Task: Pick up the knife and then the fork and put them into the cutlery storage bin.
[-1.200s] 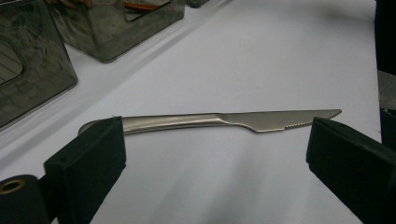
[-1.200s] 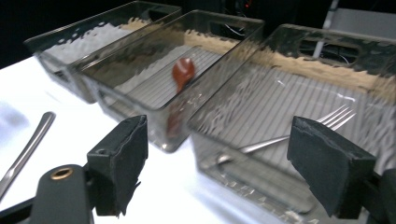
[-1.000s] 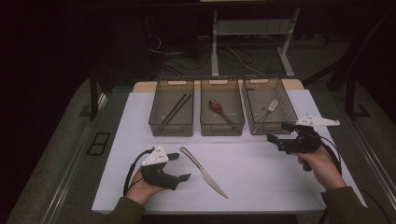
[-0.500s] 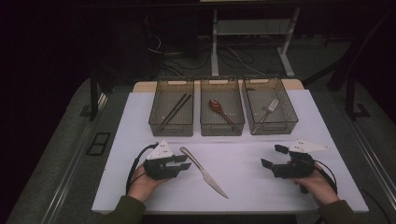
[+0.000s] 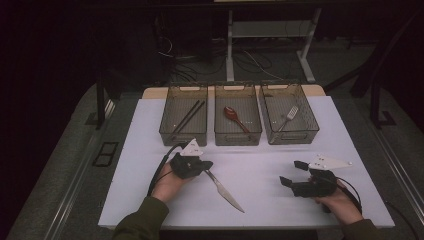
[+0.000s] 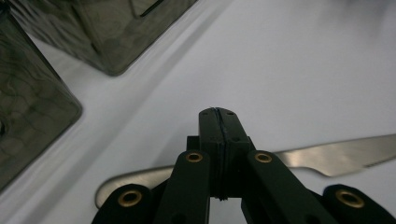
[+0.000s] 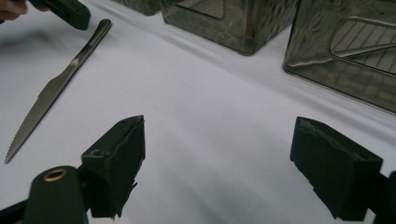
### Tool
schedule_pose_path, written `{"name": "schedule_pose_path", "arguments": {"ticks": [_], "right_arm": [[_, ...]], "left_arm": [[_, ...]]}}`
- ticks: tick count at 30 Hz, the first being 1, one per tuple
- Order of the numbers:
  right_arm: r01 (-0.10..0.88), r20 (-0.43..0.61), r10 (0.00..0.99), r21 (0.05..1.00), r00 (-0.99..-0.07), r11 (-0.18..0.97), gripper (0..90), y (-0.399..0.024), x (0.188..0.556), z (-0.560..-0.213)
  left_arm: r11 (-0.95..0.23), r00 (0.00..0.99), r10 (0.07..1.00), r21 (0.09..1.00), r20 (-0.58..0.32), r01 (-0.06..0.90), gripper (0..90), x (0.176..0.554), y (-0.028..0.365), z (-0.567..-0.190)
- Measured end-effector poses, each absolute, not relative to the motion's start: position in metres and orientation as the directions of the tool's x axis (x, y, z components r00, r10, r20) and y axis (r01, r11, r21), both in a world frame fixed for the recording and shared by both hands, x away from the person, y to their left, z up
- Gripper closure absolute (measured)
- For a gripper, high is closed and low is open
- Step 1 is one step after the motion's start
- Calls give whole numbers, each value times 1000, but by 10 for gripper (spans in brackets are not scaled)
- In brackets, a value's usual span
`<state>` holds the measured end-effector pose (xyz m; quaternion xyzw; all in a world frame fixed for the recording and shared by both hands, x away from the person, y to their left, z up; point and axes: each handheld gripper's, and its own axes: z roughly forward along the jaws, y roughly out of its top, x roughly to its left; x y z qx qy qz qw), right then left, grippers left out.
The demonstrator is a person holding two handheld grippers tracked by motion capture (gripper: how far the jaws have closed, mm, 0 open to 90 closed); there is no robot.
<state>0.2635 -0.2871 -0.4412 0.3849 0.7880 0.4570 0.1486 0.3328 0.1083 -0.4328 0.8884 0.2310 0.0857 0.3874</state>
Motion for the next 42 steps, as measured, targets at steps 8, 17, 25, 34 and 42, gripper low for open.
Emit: {"name": "schedule_pose_path", "arguments": {"ticks": [8, 17, 25, 34, 42], "right_arm": [[476, 118, 747, 832, -654, 286, 172, -289, 264, -442], [472, 110, 751, 833, -651, 288, 172, -290, 264, -442], [473, 110, 752, 834, -649, 286, 172, -292, 264, -442], [471, 104, 752, 832, -651, 292, 172, -291, 264, -442], [466, 99, 746, 832, -659, 301, 172, -289, 264, -442]], "left_arm": [[-648, 861, 508, 667, 18, 368, 889, 347, 106, -445], [-663, 864, 504, 648, 17, 374, 891, 344, 110, -442], [-682, 864, 503, 624, 22, 381, 891, 332, 123, -439], [-685, 867, 498, 608, -12, 402, 891, 306, 141, -437], [-625, 876, 479, 676, -62, 389, 809, 306, 145, -431]]}}
